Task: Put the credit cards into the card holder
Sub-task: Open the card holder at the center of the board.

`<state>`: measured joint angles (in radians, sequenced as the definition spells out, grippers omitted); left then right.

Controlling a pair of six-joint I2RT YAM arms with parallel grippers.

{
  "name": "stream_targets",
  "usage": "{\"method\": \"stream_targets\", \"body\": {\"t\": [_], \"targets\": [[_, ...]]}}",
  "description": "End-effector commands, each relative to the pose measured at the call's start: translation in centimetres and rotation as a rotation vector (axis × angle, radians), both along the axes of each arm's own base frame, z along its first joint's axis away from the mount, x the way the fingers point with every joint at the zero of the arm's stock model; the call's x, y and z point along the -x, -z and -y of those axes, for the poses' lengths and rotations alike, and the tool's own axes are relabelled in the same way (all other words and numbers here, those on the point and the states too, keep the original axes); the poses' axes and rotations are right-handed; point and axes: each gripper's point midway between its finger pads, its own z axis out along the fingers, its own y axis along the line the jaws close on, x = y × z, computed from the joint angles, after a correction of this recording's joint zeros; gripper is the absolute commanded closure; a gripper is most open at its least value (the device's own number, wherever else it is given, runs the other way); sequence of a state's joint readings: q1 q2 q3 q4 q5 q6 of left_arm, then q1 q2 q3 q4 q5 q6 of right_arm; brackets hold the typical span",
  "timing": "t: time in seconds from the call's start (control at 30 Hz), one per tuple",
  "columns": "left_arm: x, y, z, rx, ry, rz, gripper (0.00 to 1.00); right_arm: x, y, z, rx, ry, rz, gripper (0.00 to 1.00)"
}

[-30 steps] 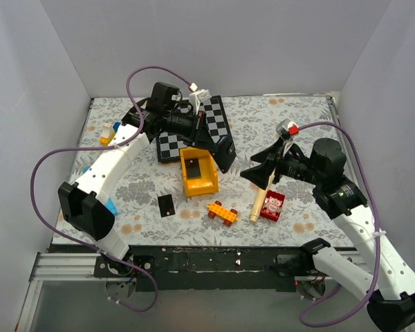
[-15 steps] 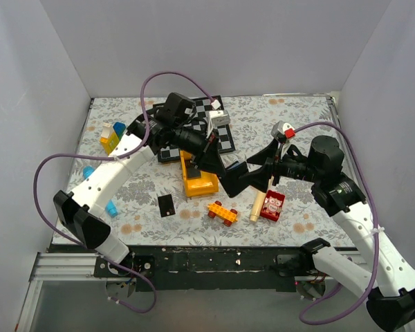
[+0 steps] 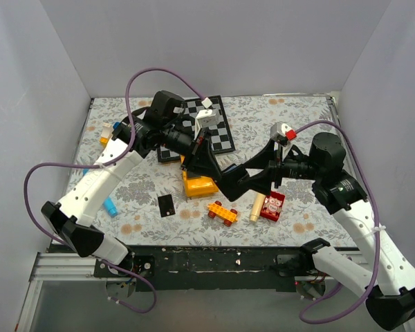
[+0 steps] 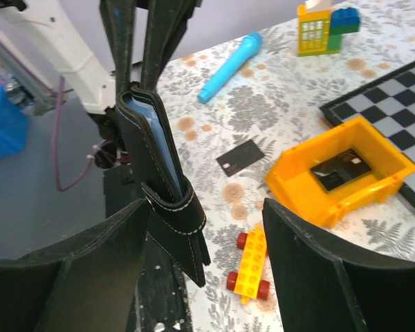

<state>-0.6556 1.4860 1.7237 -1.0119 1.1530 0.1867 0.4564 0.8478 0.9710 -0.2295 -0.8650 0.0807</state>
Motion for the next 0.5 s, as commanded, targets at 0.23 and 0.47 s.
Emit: {"method": "stream_targets", "body": {"t": [0.23,0.47], "targets": [[1.4,-3.7,0.0,0.124,0.084,0.027,1.00,2.1,-3.1,-0.9,-0.091,-0.187,0.010,0.41],[0.6,-4.4,0.7,0.149,0.082,0.035,1.00,2.3,-2.8,-1.0,-0.094,-0.201,-0.009,0.78]]}}
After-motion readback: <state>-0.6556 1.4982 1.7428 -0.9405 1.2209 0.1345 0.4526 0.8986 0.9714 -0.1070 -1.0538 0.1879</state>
